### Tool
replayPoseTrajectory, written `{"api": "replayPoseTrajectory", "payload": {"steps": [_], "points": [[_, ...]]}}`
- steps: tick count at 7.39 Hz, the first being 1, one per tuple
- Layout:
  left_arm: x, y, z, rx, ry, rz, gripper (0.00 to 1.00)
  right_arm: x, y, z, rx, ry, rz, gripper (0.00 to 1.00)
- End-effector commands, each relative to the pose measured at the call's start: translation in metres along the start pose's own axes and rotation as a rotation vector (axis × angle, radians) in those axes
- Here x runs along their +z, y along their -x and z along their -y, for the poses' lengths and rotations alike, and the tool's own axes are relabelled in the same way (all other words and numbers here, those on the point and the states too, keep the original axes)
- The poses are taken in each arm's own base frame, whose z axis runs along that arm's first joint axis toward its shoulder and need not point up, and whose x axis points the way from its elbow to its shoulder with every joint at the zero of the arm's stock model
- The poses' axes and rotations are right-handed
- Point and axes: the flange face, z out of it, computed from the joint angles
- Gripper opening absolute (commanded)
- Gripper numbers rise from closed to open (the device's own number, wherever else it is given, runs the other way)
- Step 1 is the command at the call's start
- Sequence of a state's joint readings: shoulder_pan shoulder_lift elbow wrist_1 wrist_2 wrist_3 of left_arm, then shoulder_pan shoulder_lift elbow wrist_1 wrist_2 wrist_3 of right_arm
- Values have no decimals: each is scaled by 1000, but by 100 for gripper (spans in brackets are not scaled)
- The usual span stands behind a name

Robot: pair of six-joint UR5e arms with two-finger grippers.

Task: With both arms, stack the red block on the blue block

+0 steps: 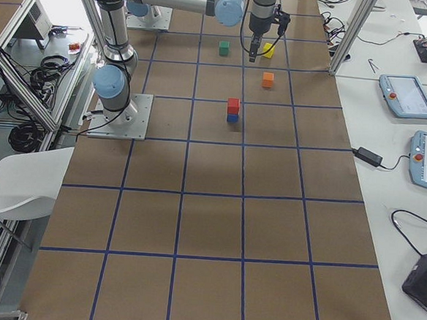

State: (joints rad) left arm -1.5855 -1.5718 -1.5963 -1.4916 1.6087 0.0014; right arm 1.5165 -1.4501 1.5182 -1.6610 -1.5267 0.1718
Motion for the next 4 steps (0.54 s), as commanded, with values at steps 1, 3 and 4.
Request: {"api": "replayPoseTrajectory", "payload": {"steps": [1, 3, 4], "points": [[3, 1, 0, -5, 5, -1, 100, -2, 1, -5, 6, 7, -2, 100], [7, 1, 2, -6, 13, -2, 100, -3, 0, -16, 10, 4, 3, 100], [11, 0, 3, -11, 22, -2, 100, -2, -1, -17, 12, 1, 3, 100]]}}
